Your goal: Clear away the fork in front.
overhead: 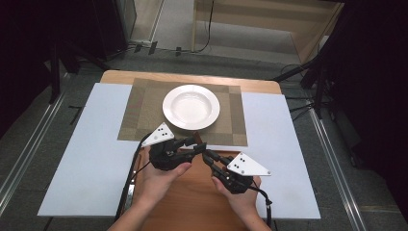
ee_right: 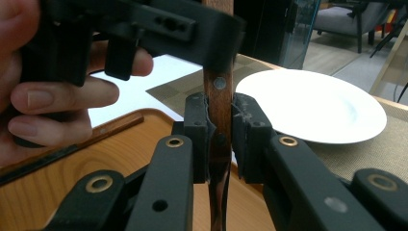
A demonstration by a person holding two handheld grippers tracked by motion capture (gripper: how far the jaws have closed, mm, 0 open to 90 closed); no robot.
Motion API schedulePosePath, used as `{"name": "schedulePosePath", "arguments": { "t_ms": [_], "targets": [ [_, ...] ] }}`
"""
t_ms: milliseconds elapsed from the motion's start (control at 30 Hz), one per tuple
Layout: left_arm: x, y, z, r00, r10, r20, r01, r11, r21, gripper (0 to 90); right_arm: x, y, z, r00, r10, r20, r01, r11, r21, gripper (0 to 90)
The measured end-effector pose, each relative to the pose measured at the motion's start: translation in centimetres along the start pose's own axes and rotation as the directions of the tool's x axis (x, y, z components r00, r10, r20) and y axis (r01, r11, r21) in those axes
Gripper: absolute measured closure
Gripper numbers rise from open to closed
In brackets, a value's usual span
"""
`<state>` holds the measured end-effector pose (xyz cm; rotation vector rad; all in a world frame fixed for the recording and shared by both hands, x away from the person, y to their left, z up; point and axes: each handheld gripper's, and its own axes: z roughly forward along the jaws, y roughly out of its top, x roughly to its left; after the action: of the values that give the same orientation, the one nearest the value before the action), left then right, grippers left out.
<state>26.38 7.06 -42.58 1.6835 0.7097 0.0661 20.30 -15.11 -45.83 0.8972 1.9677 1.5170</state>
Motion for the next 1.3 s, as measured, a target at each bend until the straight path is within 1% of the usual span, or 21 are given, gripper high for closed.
{"name": "schedulePosePath", "arguments": {
  "t_ms": [67,167,200,233,267,300,333,433,467,500,533,567,600,700,800,867,967,1033,1100,1233,1300],
  "targets": [
    [-0.1,-0.1,0.1,0.9999,-0.012,0.005,0.012,0.9999,0.007,59.0,0.3,-0.1,0.1,1.0000,-0.007,0.002,0.007,1.000,0.000,76.5],
    [-0.1,-0.5,0.1,0.9993,-0.036,-0.004,0.036,0.9994,-0.001,69.8,0.6,-0.1,0.2,0.9997,-0.022,0.007,0.022,1.000,-0.001,76.5],
    [-0.1,-0.5,0.1,0.9990,-0.045,0.003,0.045,0.9990,-0.005,72.5,0.7,-0.1,0.2,0.9997,-0.020,0.010,0.020,1.000,-0.004,76.4],
    [0.1,-0.6,0.0,0.9977,-0.061,0.030,0.061,0.9981,-0.005,73.9,0.7,-0.1,0.3,0.9997,-0.022,0.010,0.022,1.000,-0.002,76.4],
    [0.1,-0.6,0.0,0.9971,-0.064,0.041,0.065,0.9979,-0.003,76.2,0.8,-0.2,0.3,0.9997,-0.023,0.007,0.023,1.000,-0.002,76.4],
    [0.0,-0.6,-0.1,0.9982,-0.056,0.023,0.056,0.9984,-0.002,76.9,0.8,-0.2,0.4,0.9999,-0.017,0.003,0.017,1.000,0.001,76.3],
    [-0.1,-0.6,-0.1,0.9985,-0.052,0.019,0.052,0.9986,-0.003,77.3,0.8,-0.3,0.5,0.9999,-0.011,-0.002,0.011,1.000,-0.002,76.1],
    [0.1,-0.4,-0.6,0.9980,-0.053,0.032,0.054,0.9985,-0.007,78.7,0.8,-0.6,0.7,0.9996,-0.004,-0.026,0.002,0.999,-0.043,73.8],
    [0.1,-0.3,-0.8,0.9984,-0.042,0.038,0.042,0.9990,-0.013,78.8,0.8,-0.6,0.9,0.9996,-0.010,-0.026,0.009,0.999,-0.041,65.1],
    [0.1,-0.2,-0.9,0.9988,-0.032,0.038,0.032,0.9993,-0.018,78.9,0.9,-0.5,1.1,0.9982,-0.060,-0.008,0.059,0.997,-0.045,60.4],
    [0.1,-0.1,-1.1,0.9992,-0.023,0.034,0.024,0.9996,-0.016,79.0,1.0,-0.5,1.2,0.9958,-0.090,0.015,0.091,0.995,-0.030,59.9],
    [0.2,-0.1,-1.1,0.9994,-0.019,0.030,0.020,0.9997,-0.016,79.0,1.0,-0.5,1.3,0.9936,-0.111,0.021,0.111,0.994,-0.014,59.2],
    [0.2,-0.1,-1.2,0.9995,-0.019,0.027,0.019,0.9996,-0.021,79.1,1.0,-0.5,1.2,0.9939,-0.110,0.013,0.110,0.994,-0.008,57.0],
    [0.5,-0.1,-1.4,0.9990,-0.029,0.034,0.030,0.9994,-0.015,79.1,0.8,-0.4,1.0,0.9982,-0.059,-0.012,0.059,0.998,0.015,46.8],
    [0.7,-0.1,-1.6,0.9992,-0.025,0.033,0.025,0.9997,-0.006,79.1,0.1,-0.5,0.4,0.9991,-0.037,-0.023,0.037,0.999,0.006,35.9],
    [0.8,-0.1,-1.9,0.9990,-0.026,0.038,0.026,0.9997,-0.004,79.1,-0.4,-0.5,0.0,0.9996,-0.008,-0.025,0.008,1.000,0.001,26.2],
    [1.1,-0.1,-2.1,0.9984,-0.031,0.047,0.031,0.9995,0.005,79.1,-0.8,-0.6,-0.7,1.0000,0.002,-0.010,-0.002,1.000,-0.012,13.1],
    [1.2,-0.1,-2.3,0.9976,-0.038,0.058,0.037,0.9993,0.008,79.1,-1.3,-0.8,-1.2,1.0000,0.007,-0.006,-0.007,1.000,-0.013,10.1],
    [1.4,-0.2,-2.5,0.9974,-0.037,0.063,0.036,0.9993,0.011,79.1,-2.1,-1.1,-2.0,0.9994,0.032,-0.007,-0.033,0.999,-0.029,0.6],
    [1.5,-0.3,-3.0,0.9974,-0.033,0.064,0.032,0.9994,0.009,79.1,-3.1,-1.6,-3.0,0.9998,0.021,-0.004,-0.021,0.999,-0.038,0.0],
    [1.8,-0.4,-3.3,0.9973,-0.029,0.068,0.029,0.9996,0.008,79.1,-3.6,-1.8,-3.5,0.9996,0.020,0.020,-0.019,0.999,-0.036,0.0]
  ]
}}
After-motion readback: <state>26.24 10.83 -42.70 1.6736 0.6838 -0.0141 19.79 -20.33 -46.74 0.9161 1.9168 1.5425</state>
